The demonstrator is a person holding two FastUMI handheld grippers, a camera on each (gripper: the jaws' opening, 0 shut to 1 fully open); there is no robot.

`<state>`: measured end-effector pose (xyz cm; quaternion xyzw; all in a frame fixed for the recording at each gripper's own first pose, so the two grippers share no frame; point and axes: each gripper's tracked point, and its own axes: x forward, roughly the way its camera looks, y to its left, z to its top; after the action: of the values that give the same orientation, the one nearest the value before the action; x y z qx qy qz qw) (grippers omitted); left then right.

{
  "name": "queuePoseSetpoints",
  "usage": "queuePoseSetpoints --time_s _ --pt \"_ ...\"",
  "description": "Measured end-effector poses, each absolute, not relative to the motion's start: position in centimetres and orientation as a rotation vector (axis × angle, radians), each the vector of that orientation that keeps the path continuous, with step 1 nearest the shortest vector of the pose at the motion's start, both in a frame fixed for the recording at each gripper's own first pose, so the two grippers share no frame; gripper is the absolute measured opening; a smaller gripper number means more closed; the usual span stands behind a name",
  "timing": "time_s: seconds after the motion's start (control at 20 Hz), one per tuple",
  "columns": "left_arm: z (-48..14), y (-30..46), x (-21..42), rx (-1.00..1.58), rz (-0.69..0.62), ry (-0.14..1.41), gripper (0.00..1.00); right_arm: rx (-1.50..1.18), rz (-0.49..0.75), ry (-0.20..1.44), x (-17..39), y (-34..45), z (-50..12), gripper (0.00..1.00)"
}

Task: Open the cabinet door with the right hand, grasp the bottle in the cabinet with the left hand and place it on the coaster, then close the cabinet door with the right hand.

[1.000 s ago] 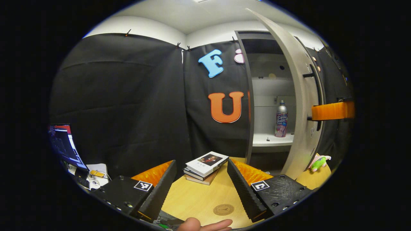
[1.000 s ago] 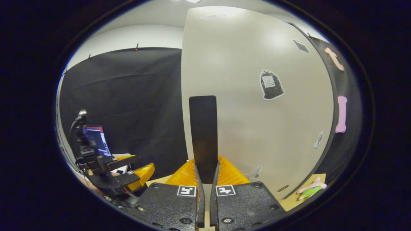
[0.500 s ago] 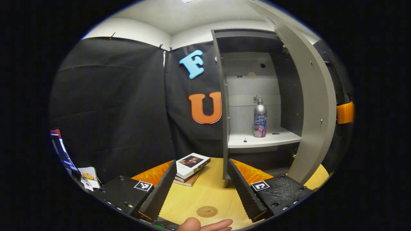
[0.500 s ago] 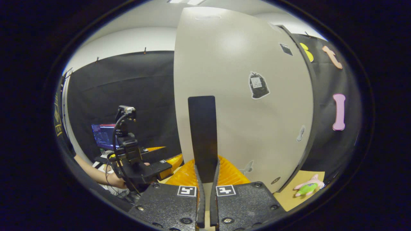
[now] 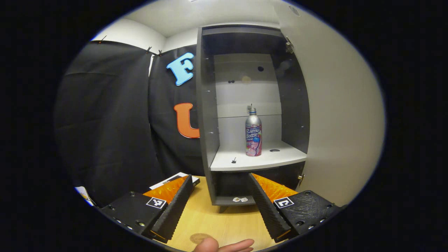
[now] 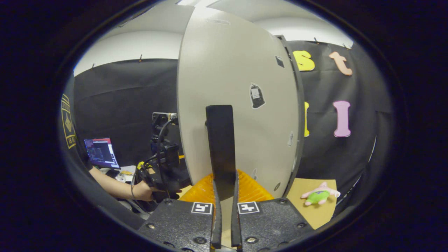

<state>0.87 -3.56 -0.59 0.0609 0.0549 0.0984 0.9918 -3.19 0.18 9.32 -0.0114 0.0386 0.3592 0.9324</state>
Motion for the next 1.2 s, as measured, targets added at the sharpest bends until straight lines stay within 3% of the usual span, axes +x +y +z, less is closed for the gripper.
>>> queuePoseSetpoints --time_s 0.2,0.25,0.55,0.6,0.65,0.8,1.0,1.15,1.2 --pt "-0.6 -5.9 4.6 0.113 0.138 0.105 0.96 -0.008 0.618 0.063 -3.3 -0.9 9.5 0.31" --pt "-0.6 -6.3 5.5 0.116 0.128 0.103 0.96 -0.007 0.572 0.05 -3.2 -2.1 9.7 0.45" --pt "0.3 -7.8 11.2 0.151 0.088 0.076 0.96 0.006 0.35 -0.016 -3.8 -6.5 10.1 0.46" --pt "0.5 -7.9 12.2 0.151 0.084 0.072 1.0 -0.004 0.315 -0.035 -4.0 -7.3 10.2 0.47" --pt "0.6 -7.8 13.2 0.151 0.087 0.067 0.96 -0.014 0.279 -0.051 -3.8 -7.9 10.3 0.49" --pt "0.9 -7.5 16.4 0.145 0.096 0.054 0.96 -0.012 0.192 -0.062 -3.8 -9.4 10.4 0.48" --pt "0.8 -6.2 20.9 0.14 0.124 0.048 0.96 -0.068 0.025 -0.104 -4.8 -12.0 11.3 0.55" --pt "0.2 -5.3 24.0 0.117 0.136 0.053 0.96 -0.067 0.001 -0.105 -4.0 -12.2 11.0 0.72" --pt "-0.2 -5.0 24.9 0.104 0.145 0.062 0.96 -0.073 -0.012 -0.105 -4.1 -12.4 10.9 0.73"
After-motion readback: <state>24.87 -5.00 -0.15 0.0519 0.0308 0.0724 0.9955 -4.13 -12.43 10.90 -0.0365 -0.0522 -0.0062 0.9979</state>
